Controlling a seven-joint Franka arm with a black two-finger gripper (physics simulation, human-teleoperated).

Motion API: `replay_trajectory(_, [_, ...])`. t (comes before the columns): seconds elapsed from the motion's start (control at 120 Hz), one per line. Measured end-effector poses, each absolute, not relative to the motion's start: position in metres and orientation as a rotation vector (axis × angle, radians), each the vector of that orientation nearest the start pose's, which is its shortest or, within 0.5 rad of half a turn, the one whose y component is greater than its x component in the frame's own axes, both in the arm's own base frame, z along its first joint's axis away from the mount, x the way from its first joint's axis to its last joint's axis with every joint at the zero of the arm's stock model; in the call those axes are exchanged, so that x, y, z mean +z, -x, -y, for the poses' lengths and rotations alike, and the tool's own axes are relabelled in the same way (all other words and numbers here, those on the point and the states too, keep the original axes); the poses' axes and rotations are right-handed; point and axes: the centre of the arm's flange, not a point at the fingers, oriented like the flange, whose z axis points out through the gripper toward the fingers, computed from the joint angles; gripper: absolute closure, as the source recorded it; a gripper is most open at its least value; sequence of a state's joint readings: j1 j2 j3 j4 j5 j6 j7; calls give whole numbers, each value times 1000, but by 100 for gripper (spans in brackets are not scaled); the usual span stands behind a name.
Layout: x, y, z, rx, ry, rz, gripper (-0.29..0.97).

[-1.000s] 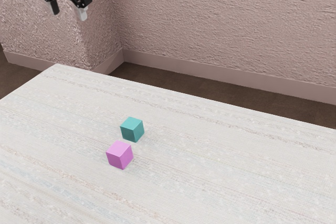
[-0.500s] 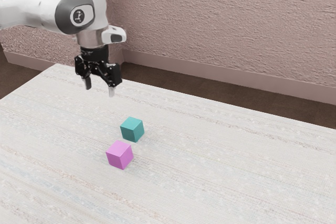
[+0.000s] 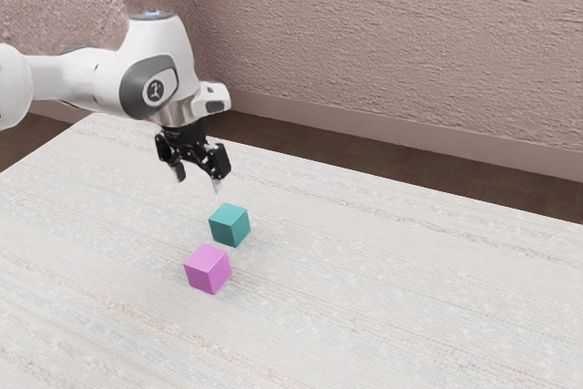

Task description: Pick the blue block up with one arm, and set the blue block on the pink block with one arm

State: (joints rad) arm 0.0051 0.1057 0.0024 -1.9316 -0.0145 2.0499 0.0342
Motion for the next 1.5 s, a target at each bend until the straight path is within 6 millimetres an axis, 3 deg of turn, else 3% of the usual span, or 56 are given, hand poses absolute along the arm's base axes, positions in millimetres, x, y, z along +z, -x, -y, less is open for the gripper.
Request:
replay_trajectory(0.45, [359,-608,-15,5,3152,-146,0])
replay_trajectory(0.592, [343,-629,-16,-1,3148,-168,0])
replay_trajectory(0.825, [336,-647,-21,-18,3142,-187,0])
replay_trajectory(0.933, [314,-649,-22,29,3144,-194,0])
replay_trajectory(1.125, [299,-655,-22,54,3144,-207,0])
replay_trajectory(1.5, [286,-668,-25,57,3140,-223,0])
